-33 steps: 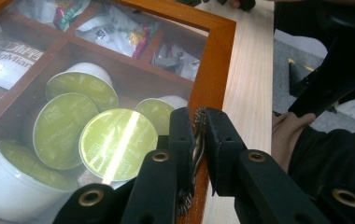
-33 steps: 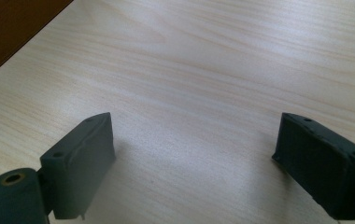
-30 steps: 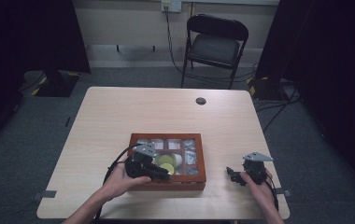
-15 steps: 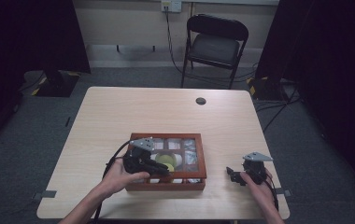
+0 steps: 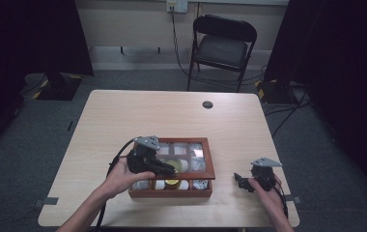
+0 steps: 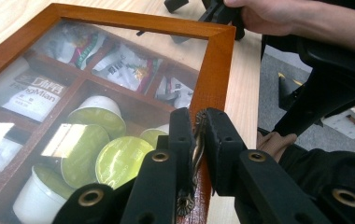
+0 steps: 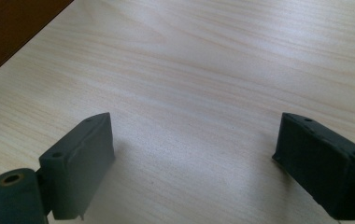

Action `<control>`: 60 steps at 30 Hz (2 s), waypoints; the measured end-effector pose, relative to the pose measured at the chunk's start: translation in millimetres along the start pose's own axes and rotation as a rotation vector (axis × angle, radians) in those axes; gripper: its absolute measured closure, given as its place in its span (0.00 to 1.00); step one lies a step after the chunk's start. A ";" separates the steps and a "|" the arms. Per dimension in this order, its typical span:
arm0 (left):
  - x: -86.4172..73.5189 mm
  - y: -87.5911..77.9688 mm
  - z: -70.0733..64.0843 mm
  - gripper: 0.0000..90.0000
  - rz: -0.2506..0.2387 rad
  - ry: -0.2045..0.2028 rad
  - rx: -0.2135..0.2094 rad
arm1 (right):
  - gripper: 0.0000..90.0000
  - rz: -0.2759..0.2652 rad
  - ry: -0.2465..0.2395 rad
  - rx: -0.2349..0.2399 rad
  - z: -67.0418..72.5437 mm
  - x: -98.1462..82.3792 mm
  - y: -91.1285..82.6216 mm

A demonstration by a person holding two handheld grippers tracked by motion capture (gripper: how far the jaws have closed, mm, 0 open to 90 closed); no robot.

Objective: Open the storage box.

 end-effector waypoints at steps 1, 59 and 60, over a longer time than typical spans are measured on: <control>0.7 -0.3 0.2 0.91 -0.008 -0.002 -0.001 | 0.12 0.000 0.000 0.000 0.0 0.0 0.0; 60.2 -27.5 17.2 0.90 -0.120 -0.085 0.083 | 0.12 0.001 0.000 0.000 0.0 0.1 0.0; 60.7 -27.6 17.8 0.90 -0.125 -0.087 0.081 | 0.12 0.001 0.000 0.000 0.0 0.1 0.0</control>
Point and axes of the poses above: each handheld gripper's, and its own axes: y roughly forward along the jaws, x roughly out of its top, z roughly to its left, the point moved 4 cm from there along y, roughly forward along the jaws, and after that the axes turned 11 degrees about -z, right-handed, at the moved point
